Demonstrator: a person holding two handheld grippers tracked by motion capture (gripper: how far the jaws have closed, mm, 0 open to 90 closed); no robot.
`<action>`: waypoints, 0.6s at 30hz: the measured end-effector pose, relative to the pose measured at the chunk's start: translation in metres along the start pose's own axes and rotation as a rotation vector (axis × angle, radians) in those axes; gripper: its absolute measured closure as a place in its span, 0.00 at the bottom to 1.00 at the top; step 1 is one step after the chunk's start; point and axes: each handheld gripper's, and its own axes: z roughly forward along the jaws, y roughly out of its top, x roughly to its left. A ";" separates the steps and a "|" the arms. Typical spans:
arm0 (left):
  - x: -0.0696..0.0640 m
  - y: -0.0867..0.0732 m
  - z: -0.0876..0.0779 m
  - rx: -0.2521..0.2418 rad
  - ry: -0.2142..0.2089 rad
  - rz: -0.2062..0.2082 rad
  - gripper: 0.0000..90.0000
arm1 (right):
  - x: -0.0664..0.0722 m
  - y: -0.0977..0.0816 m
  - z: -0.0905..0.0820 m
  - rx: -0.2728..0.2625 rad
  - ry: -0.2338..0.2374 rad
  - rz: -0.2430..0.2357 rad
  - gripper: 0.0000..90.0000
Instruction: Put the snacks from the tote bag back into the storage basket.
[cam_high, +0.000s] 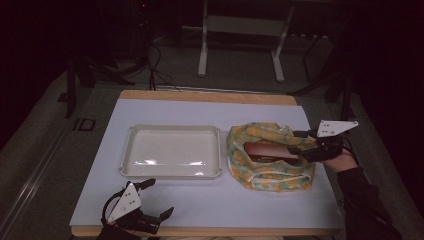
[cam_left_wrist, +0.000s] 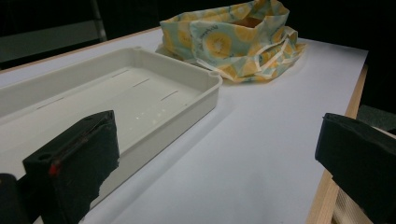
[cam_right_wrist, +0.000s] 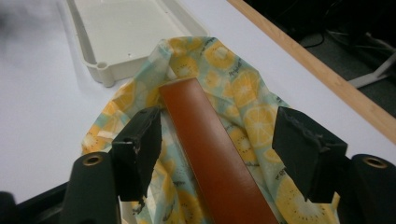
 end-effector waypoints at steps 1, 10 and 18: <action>0.000 0.000 0.000 0.001 0.001 0.001 0.00 | -0.001 -0.001 0.002 0.006 0.001 0.003 0.39; 0.000 -0.001 -0.001 0.005 0.005 0.007 0.00 | -0.009 -0.011 0.020 0.063 0.020 0.012 0.41; 0.000 -0.001 -0.001 0.007 0.009 0.007 0.00 | -0.017 -0.021 0.033 0.109 0.028 0.033 0.41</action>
